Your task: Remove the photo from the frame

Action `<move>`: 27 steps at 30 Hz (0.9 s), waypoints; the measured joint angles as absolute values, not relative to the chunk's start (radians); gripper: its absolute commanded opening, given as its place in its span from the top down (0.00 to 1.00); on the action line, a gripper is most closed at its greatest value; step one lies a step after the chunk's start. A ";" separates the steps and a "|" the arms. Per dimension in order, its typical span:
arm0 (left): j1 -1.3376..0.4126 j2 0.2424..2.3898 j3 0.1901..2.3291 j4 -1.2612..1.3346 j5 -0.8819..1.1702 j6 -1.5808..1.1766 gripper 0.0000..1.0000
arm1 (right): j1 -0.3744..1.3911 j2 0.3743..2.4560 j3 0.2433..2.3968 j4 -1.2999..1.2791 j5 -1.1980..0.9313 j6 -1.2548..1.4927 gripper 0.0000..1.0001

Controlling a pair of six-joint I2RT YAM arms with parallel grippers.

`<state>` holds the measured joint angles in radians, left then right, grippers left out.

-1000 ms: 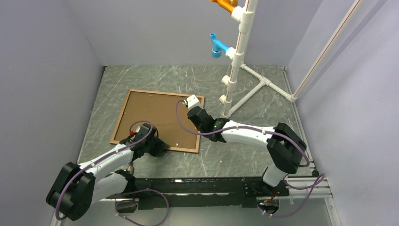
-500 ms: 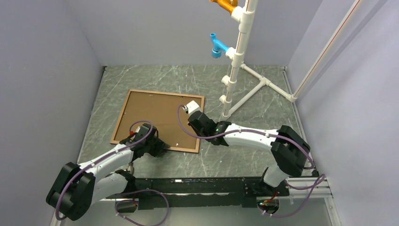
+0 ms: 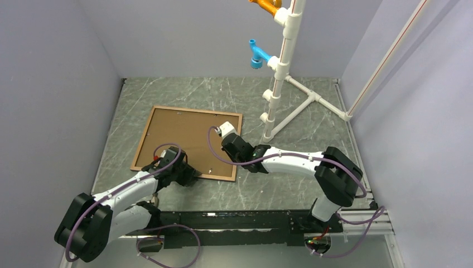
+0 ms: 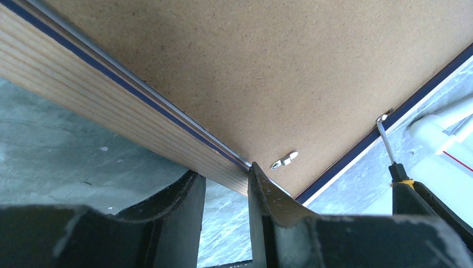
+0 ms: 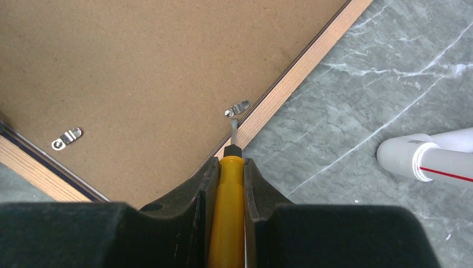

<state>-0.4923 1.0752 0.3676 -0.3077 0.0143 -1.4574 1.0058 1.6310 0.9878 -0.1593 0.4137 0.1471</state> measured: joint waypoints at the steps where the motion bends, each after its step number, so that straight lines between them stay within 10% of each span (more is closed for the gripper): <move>1: -0.492 1.075 0.368 -0.308 0.014 -1.457 1.00 | 1.006 1.632 0.988 -0.156 0.414 0.147 1.00; 19: -0.493 1.042 0.368 -0.324 -0.029 -1.409 1.00 | 1.004 1.645 0.974 -0.066 0.420 0.138 1.00; 27: -0.493 0.951 0.371 -0.419 -0.105 -1.335 0.15 | 1.003 1.469 0.974 -0.140 0.462 0.138 1.00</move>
<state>-0.4934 0.9508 0.3714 -0.4187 -0.1047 -1.3350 1.0031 1.4693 0.9745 -0.1398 0.4622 0.1383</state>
